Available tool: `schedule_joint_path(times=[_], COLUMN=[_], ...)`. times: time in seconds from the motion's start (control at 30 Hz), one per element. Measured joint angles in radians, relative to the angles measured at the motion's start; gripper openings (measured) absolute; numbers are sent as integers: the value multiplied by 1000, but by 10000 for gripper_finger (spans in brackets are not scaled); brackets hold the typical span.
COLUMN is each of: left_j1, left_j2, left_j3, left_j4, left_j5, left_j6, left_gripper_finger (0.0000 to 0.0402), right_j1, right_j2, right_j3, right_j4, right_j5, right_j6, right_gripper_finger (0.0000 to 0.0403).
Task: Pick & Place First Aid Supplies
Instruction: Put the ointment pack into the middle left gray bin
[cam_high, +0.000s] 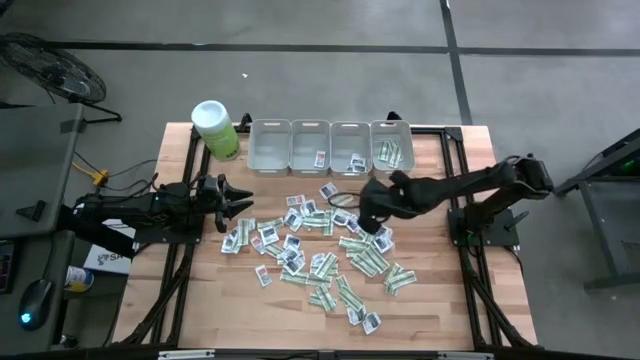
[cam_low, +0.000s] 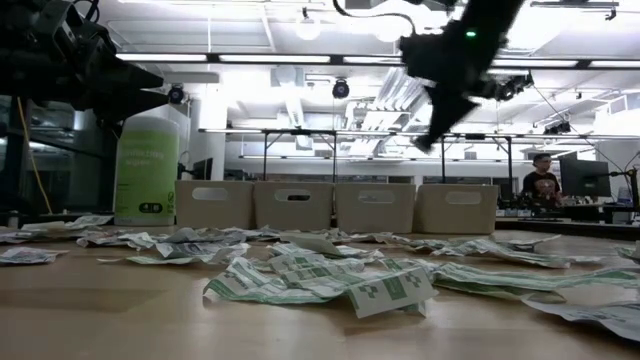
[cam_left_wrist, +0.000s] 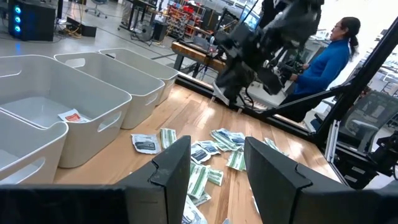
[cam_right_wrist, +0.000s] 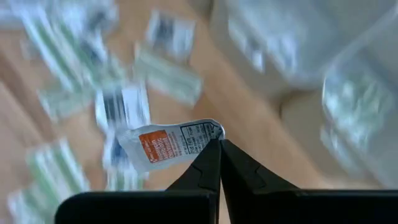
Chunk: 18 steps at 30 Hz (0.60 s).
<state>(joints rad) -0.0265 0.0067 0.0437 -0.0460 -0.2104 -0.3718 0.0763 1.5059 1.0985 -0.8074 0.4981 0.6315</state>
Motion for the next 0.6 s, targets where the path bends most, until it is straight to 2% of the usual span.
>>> schedule_joint_path(times=[0.23,0.6], left_j1=[0,0], left_j2=[0,0], left_j3=[0,0], left_j4=[0,0], left_j5=[0,0], left_j6=[0,0], left_gripper_finger=[150,150], right_j1=[-96,-251], right_j2=[32,174], right_j3=[0,-2], right_j4=[344,748], right_j5=[69,28], right_j6=[-212,-379], right_gripper_finger=[0,0])
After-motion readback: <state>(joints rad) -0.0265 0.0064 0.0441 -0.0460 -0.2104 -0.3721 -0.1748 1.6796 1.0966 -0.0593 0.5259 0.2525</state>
